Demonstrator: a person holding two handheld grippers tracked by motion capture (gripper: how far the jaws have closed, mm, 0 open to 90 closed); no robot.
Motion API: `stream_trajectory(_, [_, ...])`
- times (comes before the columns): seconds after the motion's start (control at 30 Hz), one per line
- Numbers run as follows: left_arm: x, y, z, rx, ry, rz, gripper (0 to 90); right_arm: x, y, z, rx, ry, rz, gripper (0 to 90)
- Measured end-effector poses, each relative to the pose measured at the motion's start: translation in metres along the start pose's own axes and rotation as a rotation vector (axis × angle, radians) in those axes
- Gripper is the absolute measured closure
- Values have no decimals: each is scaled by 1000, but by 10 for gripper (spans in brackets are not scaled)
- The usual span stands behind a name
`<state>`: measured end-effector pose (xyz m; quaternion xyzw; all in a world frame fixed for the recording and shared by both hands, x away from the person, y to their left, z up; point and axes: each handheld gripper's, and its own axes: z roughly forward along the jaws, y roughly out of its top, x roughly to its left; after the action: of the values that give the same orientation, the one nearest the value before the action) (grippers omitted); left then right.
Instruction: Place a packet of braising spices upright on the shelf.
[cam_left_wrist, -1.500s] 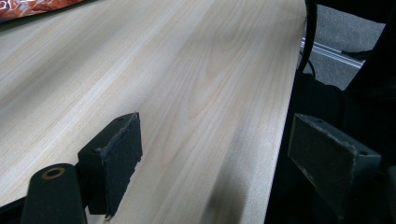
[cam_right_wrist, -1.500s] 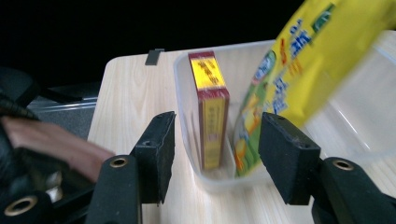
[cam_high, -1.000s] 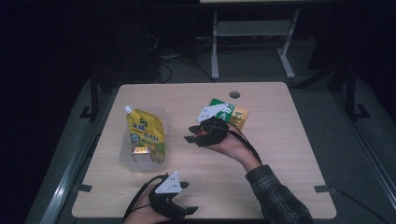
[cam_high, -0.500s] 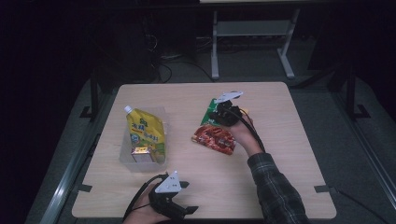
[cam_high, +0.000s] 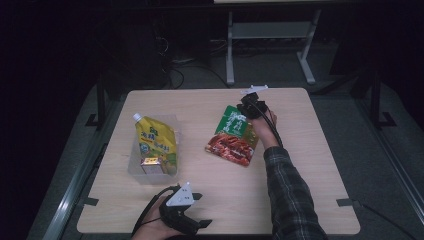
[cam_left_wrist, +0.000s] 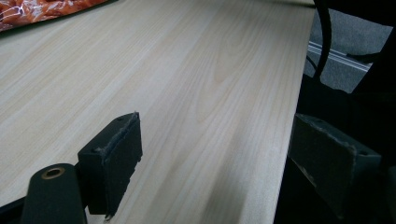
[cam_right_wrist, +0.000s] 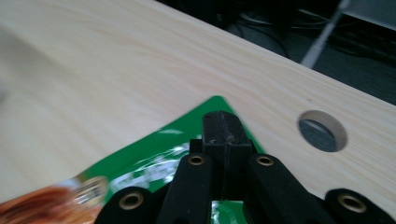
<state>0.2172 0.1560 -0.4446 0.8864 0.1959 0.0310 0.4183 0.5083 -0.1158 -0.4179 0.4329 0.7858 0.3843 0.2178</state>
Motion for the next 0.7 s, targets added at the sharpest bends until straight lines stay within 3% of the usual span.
stream_trajectory(0.1, [0, 0, 0, -1, 1, 3, 167, -7, -5, 8, 6, -31, 29, 900])
stream_trajectory(0.13, [0, 1, 0, -1, 1, 4, 167, -13, -10, 18, 38, -58, 47, 900])
stream_trajectory(0.3, [3, 1, -1, -5, 9, 9, 167, -20, -14, 35, 64, -99, 94, 900])
stream_trajectory(0.53, [5, 1, -3, -5, 23, 1, 170, -24, -21, 49, 117, -129, 80, 900])
stream_trajectory(0.7, [5, 1, -3, -7, 24, 0, 171, -28, -25, 52, 134, -135, 107, 900])
